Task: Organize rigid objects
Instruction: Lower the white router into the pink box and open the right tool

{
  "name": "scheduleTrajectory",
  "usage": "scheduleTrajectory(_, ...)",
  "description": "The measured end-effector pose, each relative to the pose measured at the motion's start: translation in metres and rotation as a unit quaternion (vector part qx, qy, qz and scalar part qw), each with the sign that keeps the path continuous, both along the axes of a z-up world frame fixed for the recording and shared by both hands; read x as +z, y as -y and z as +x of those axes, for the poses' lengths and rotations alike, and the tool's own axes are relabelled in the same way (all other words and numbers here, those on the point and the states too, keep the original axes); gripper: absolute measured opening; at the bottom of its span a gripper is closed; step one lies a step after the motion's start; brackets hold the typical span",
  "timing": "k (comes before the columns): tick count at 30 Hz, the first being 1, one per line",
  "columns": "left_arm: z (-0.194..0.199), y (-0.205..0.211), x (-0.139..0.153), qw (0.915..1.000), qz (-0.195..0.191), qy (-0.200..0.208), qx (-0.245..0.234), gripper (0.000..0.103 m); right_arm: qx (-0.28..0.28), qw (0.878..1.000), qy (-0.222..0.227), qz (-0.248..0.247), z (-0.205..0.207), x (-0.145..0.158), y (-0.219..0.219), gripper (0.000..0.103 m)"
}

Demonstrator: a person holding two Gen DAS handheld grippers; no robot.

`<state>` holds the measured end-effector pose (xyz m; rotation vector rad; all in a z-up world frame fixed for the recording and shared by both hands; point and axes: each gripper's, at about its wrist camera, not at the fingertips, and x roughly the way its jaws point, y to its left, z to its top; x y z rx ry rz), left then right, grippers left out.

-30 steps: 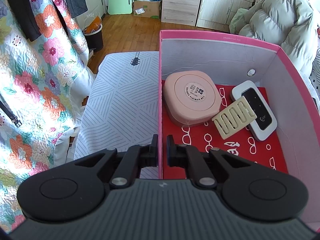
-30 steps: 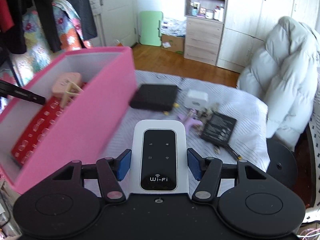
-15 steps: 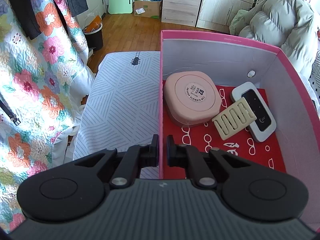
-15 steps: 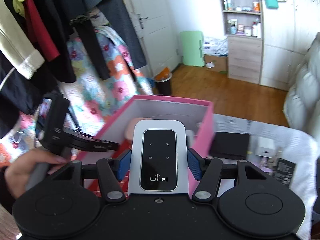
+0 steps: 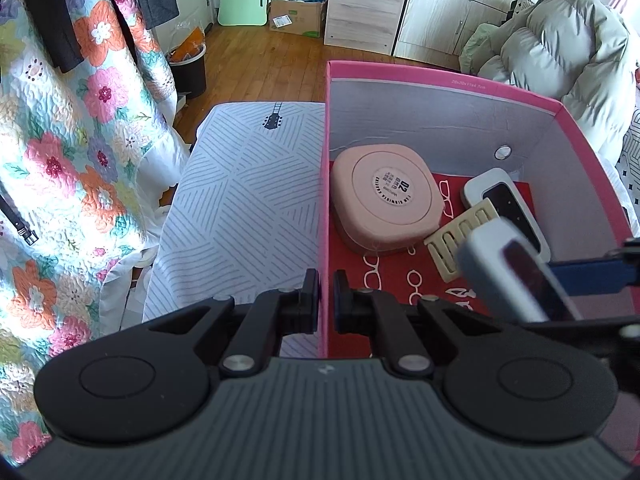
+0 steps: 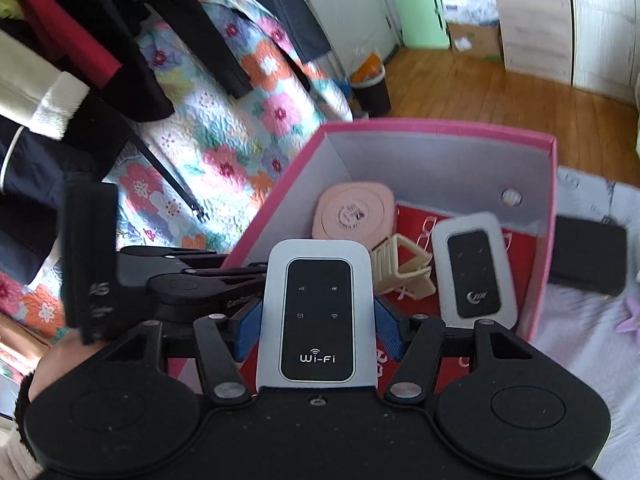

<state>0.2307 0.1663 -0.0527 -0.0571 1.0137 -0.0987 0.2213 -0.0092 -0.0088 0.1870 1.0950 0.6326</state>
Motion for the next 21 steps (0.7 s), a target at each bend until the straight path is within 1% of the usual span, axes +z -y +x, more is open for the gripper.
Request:
scheduleTrajectory(3, 0.001, -0.003, -0.001, 1.0000, 0.001, -0.002, 0.008, 0.005, 0.006, 1.000, -0.025, -0.010, 0.004, -0.012, -0.016, 0.065)
scheduleTrajectory(5, 0.003, -0.011, -0.003, 0.9995, -0.025, -0.010, 0.018, 0.005, -0.002, 0.998, -0.060, 0.008, 0.012, -0.019, -0.014, 0.065)
scheduleTrajectory(6, 0.004, -0.014, -0.004, 0.9989, -0.041, -0.012, 0.020, 0.006, -0.014, 0.997, -0.074, 0.011, 0.015, -0.022, -0.012, 0.065)
scheduleTrajectory(7, 0.004, -0.015, -0.003, 0.9986, -0.047, -0.012, 0.022, 0.006, -0.026, 0.997, -0.076, 0.002, 0.017, -0.024, -0.011, 0.065)
scheduleTrajectory(9, 0.002, -0.010, -0.003, 0.9993, -0.032, -0.010, 0.017, 0.006, -0.035, 0.997, -0.071, -0.011, 0.019, -0.027, -0.012, 0.065)
scheduleTrajectory(10, 0.001, -0.007, -0.002, 0.9997, -0.021, -0.005, 0.013, 0.006, -0.041, 0.996, -0.079, -0.010, 0.020, -0.029, -0.012, 0.065)
scheduleTrajectory(13, -0.001, -0.003, 0.000, 0.9999, -0.009, 0.004, 0.011, 0.006, -0.075, 0.989, -0.127, 0.023, 0.027, -0.043, -0.007, 0.066)
scheduleTrajectory(14, -0.001, -0.002, 0.001, 0.9999, -0.005, 0.006, 0.010, 0.006, -0.080, 0.987, -0.137, 0.032, 0.028, -0.046, -0.005, 0.066)
scheduleTrajectory(15, -0.002, 0.000, 0.001, 0.9999, 0.001, 0.008, 0.006, 0.006, -0.087, 0.985, -0.139, 0.043, 0.028, -0.046, -0.002, 0.066)
scheduleTrajectory(16, -0.002, 0.002, 0.001, 0.9999, 0.007, 0.009, 0.004, 0.006, -0.088, 0.987, -0.129, 0.046, 0.027, -0.043, 0.000, 0.066)
scheduleTrajectory(18, -0.004, 0.005, 0.003, 0.9998, 0.016, 0.015, 0.001, 0.006, -0.084, 0.991, -0.096, 0.040, 0.022, -0.032, 0.004, 0.065)
scheduleTrajectory(21, -0.007, 0.012, 0.005, 0.9989, 0.039, 0.026, -0.002, 0.006, -0.076, 0.995, -0.048, 0.040, 0.011, -0.006, 0.014, 0.066)
